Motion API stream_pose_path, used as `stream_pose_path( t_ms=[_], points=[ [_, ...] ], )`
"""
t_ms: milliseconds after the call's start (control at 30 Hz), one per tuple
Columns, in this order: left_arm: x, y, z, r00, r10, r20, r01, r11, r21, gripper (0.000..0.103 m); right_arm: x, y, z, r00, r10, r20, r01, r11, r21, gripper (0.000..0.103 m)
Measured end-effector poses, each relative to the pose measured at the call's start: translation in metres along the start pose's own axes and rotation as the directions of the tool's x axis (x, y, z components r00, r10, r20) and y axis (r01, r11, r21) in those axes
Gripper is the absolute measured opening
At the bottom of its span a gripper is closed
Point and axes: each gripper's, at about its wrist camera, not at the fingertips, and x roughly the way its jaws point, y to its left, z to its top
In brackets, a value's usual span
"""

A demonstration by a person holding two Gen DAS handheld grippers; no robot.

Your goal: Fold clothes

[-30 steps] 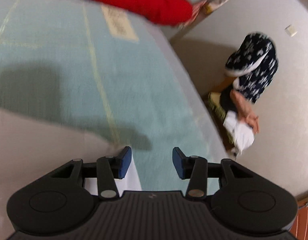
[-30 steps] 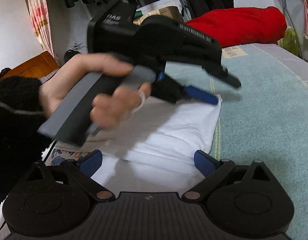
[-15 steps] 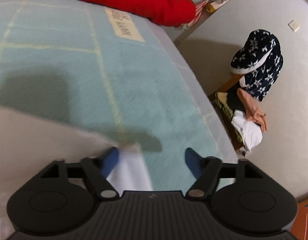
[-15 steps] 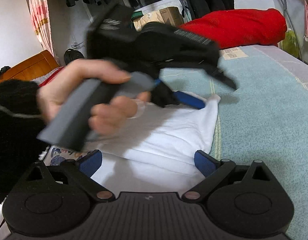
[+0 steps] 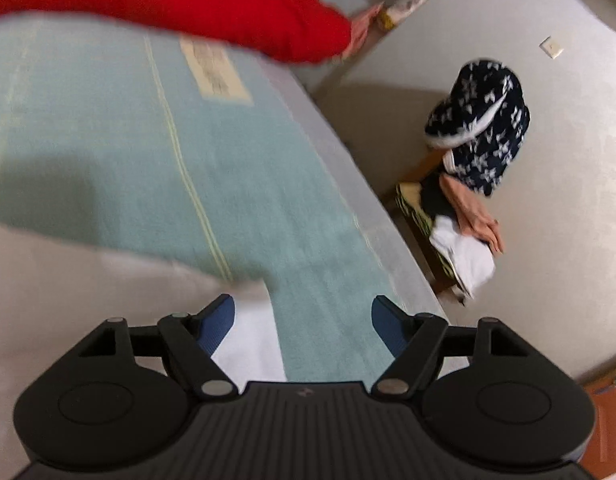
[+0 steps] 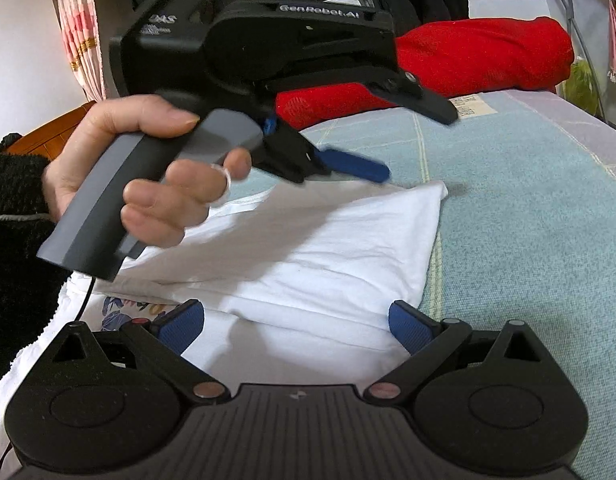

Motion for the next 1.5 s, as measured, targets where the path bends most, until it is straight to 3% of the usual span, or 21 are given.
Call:
stream_pose_path(
  t_ms=[133,300,433,667,767,833,967,1133,1200,1267,1333,1433,1500],
  points=[
    [0.020,0.003,0.003,0.998,0.060,-0.010,-0.060,0.998,0.007,0.074,0.001,0.000,0.001,1.000,0.000,0.000,0.000,1.000,0.002,0.101],
    [-0.008,-0.012,0.006,0.994,0.106,0.009,-0.107,0.993,0.049,0.074,0.001,0.000,0.001,1.000,0.000,0.000,0.000,1.000,0.001,0.101],
    [-0.064,-0.024,-0.002,0.982,0.184,0.034,-0.186,0.979,0.082,0.074,0.000,0.001,0.000,1.000,-0.006,-0.001,0.006,1.000,-0.003,0.101],
    [-0.181,-0.041,-0.036,0.933,0.350,0.082,-0.358,0.924,0.131,0.075,-0.026,0.014,0.012,1.000,0.001,0.019,-0.001,1.000,-0.005,0.101],
    [-0.215,-0.035,-0.054,0.906,0.412,0.097,-0.422,0.894,0.150,0.076,-0.047,0.026,0.020,0.999,-0.010,0.049,0.010,1.000,-0.004,0.101],
    [-0.229,-0.020,-0.067,0.890,0.445,0.103,-0.456,0.878,0.148,0.076,-0.052,0.040,0.025,0.998,-0.033,0.058,0.037,0.997,-0.067,0.101],
    [-0.227,0.033,-0.084,0.871,0.482,0.095,-0.488,0.871,0.055,0.076,-0.026,0.070,0.043,0.997,-0.071,0.013,0.072,0.973,-0.218,0.101],
    [-0.208,0.099,-0.108,0.842,0.529,0.102,-0.526,0.849,-0.053,0.073,0.045,0.061,0.051,0.985,-0.103,-0.142,0.076,0.980,-0.181,0.097],
    [-0.214,0.112,-0.119,0.844,0.517,0.143,-0.516,0.855,-0.052,0.072,0.050,0.055,0.037,0.975,-0.140,-0.175,0.098,0.969,-0.228,0.098],
    [-0.227,0.117,-0.123,0.845,0.509,0.164,-0.508,0.860,-0.051,0.072,0.048,0.045,0.025,0.961,-0.177,-0.211,0.118,0.957,-0.267,0.098],
    [-0.239,0.122,-0.127,0.846,0.500,0.185,-0.500,0.865,-0.050,0.060,0.031,0.033,0.018,0.960,-0.178,-0.218,0.115,0.955,-0.273,0.098],
    [-0.251,0.115,-0.126,0.839,0.498,0.221,-0.509,0.861,-0.009,0.061,0.007,0.031,0.022,0.959,-0.180,-0.221,0.123,0.960,-0.250,0.098],
    [-0.249,0.099,-0.123,0.829,0.496,0.258,-0.525,0.849,0.057,0.068,-0.002,0.045,0.033,0.974,-0.145,-0.176,0.098,0.963,-0.252,0.098]
  ],
)
